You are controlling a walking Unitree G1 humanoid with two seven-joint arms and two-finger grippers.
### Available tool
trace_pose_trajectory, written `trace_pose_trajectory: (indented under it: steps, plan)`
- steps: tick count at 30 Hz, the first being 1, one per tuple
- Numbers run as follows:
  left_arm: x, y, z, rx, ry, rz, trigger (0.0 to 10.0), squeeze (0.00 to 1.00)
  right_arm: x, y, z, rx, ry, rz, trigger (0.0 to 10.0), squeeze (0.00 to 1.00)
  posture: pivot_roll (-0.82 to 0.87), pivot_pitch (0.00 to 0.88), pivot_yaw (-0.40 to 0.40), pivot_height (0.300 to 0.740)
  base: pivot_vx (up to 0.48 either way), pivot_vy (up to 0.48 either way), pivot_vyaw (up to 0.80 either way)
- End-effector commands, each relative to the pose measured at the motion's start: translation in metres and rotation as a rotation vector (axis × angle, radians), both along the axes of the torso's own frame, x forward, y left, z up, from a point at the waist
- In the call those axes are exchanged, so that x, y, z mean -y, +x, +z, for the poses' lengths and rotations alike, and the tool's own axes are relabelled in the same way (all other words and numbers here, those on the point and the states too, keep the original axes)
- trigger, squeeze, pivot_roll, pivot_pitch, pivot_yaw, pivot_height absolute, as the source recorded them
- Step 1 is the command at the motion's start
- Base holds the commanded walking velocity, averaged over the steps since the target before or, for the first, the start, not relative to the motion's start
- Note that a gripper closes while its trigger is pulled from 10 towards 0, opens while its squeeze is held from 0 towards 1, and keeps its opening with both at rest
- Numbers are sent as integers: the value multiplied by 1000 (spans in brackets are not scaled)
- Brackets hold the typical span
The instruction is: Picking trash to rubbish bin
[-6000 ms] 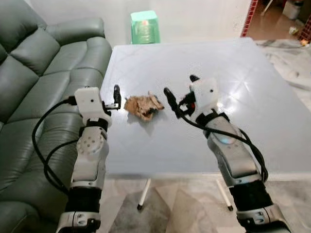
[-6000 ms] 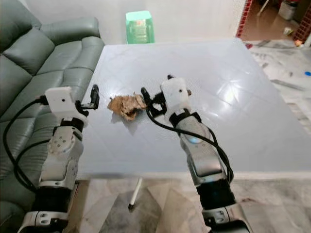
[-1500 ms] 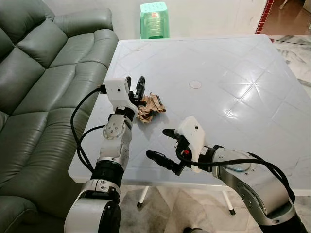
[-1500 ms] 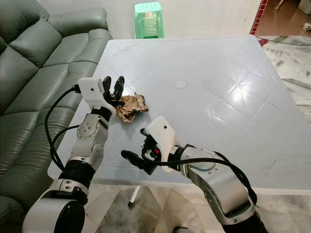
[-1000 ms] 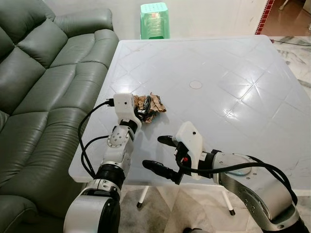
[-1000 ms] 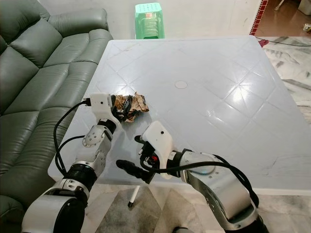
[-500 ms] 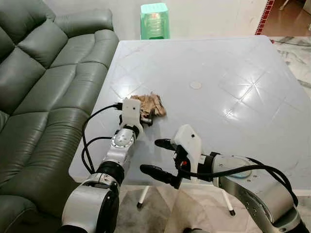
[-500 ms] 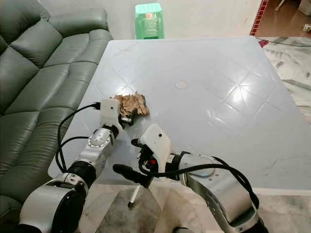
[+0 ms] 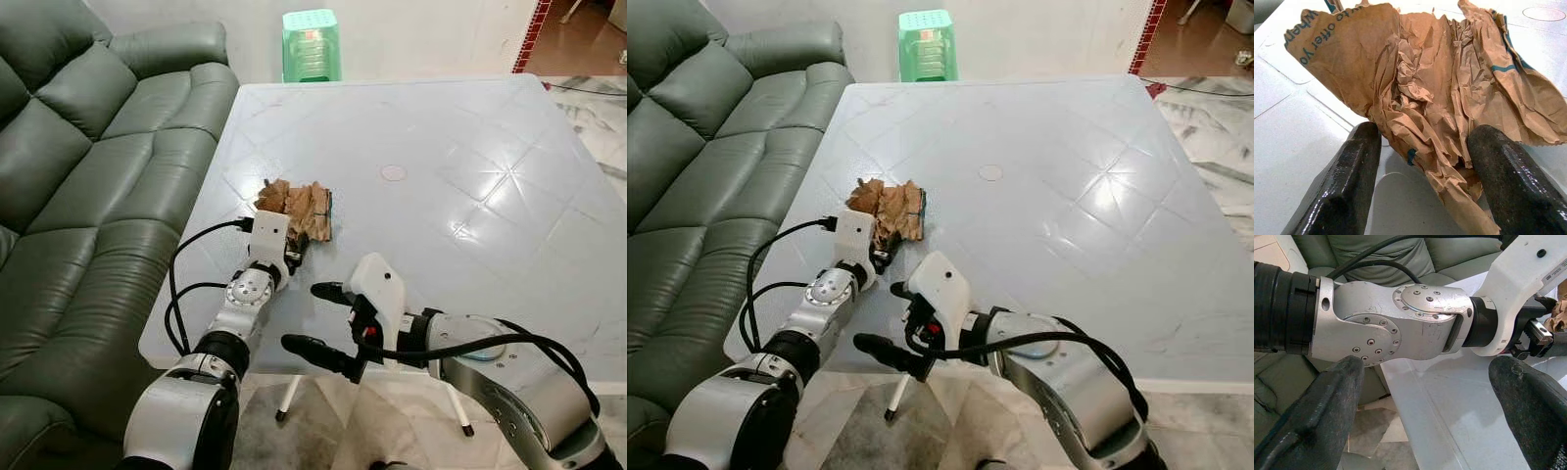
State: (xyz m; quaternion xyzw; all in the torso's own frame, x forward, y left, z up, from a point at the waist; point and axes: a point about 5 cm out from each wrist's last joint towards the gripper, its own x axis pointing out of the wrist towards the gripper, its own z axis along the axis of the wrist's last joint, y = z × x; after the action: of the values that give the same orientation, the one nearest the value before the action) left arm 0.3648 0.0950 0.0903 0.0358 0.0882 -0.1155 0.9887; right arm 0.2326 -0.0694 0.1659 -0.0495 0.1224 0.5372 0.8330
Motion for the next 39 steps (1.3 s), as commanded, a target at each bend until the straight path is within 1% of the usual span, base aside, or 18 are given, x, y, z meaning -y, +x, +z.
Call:
trace_pose_trajectory:
  steps: [1, 22, 31, 34, 39]
  plan:
    - [-6, -3, -7, -32, 6, 20, 0, 0, -3, -2, 3, 7, 5, 19, 10000, 0, -183, 72, 49, 740, 0, 0, 0]
    - [-14, -5, -11, -26, -1, 49, 0, 0, -4, -2, 3, 2, 10, 21, 10000, 0, -178, 73, 49, 740, 0, 0, 0]
    - [-16, -5, -7, 30, -10, 78, 0, 0, -5, -2, 2, -1, 14, 23, 10000, 0, -172, 70, 49, 740, 0, 0, 0]
    - [-18, -7, -9, 34, -9, 85, 0, 0, -6, -2, 2, -2, 14, 25, 10000, 0, -170, 67, 50, 740, 0, 0, 0]
    - [-20, -18, -21, 46, 1, 111, 0, 0, -6, 0, 1, -4, 19, 24, 10000, 0, -159, 60, 46, 740, 0, 0, 0]
